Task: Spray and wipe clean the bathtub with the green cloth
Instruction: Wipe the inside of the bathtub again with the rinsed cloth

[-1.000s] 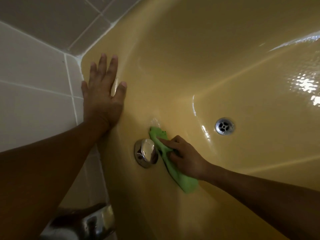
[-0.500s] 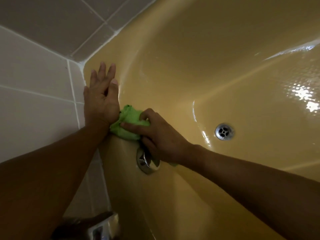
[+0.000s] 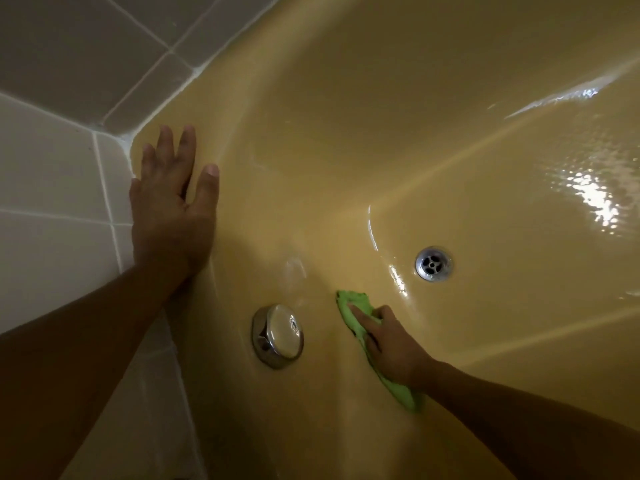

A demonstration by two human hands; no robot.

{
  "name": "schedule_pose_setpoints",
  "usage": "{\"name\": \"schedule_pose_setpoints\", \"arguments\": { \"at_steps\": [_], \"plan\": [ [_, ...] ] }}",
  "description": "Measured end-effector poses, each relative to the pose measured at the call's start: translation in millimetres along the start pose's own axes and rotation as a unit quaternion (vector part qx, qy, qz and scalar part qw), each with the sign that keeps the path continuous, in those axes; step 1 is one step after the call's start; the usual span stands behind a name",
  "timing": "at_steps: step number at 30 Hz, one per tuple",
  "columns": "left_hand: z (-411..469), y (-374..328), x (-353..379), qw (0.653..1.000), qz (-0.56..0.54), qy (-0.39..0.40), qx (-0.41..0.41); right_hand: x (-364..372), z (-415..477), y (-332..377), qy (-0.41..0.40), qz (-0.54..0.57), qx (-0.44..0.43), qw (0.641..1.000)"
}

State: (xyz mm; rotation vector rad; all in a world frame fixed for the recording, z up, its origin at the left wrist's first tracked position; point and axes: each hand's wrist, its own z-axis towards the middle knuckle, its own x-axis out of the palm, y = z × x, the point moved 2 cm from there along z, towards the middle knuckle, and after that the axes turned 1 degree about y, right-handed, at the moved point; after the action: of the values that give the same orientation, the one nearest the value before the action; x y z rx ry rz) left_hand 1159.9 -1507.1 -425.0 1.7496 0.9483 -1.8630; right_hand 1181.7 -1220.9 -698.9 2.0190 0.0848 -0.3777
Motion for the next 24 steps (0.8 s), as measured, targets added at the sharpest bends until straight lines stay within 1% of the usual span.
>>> {"name": "schedule_pose_setpoints", "arguments": {
  "at_steps": [3,4,5,7,8,9,10,11,12,13,15,17,19,21,24],
  "plan": [
    [3,1,-1,1.000,0.005,0.004,0.000,-1,-12,-25,0.029,-0.088,0.016,0.996],
    [3,1,-1,1.000,0.009,0.004,-0.001,-6,-9,-32,0.023,-0.124,0.033,0.991],
    [3,2,-1,1.000,0.011,0.003,0.000,-12,-4,-41,0.002,-0.155,0.062,0.986],
    [4,5,0,1.000,0.009,-0.001,0.004,-25,13,-51,-0.059,-0.180,0.144,0.971],
    [5,7,0,1.000,0.007,-0.005,0.007,-31,22,-52,-0.091,-0.163,0.185,0.965],
    [6,9,1,1.000,0.005,-0.010,0.010,-34,30,-51,-0.127,-0.123,0.219,0.959],
    [6,11,1,1.000,0.003,-0.014,0.011,-36,37,-47,-0.165,-0.071,0.243,0.953],
    [7,11,1,1.000,0.000,-0.016,0.011,-37,42,-42,-0.200,-0.017,0.248,0.948],
    [8,11,1,1.000,-0.003,-0.018,0.010,-37,47,-34,-0.221,0.029,0.228,0.948],
    [8,12,1,1.000,-0.004,-0.018,0.010,-37,50,-21,-0.226,0.062,0.185,0.954],
    [10,13,1,1.000,-0.008,-0.019,0.010,-36,52,16,-0.205,0.093,0.074,0.972],
    [11,14,2,0.999,-0.019,-0.022,0.013,-35,51,60,-0.180,0.110,-0.014,0.977],
    [11,15,2,0.999,-0.020,-0.022,0.013,-37,51,97,-0.191,0.143,-0.064,0.969],
    [11,13,1,1.000,-0.017,-0.019,0.013,-48,53,125,-0.206,0.197,-0.088,0.954],
    [12,10,-1,0.999,-0.023,-0.021,0.007,-72,55,163,-0.184,0.254,-0.159,0.936]
  ]
}}
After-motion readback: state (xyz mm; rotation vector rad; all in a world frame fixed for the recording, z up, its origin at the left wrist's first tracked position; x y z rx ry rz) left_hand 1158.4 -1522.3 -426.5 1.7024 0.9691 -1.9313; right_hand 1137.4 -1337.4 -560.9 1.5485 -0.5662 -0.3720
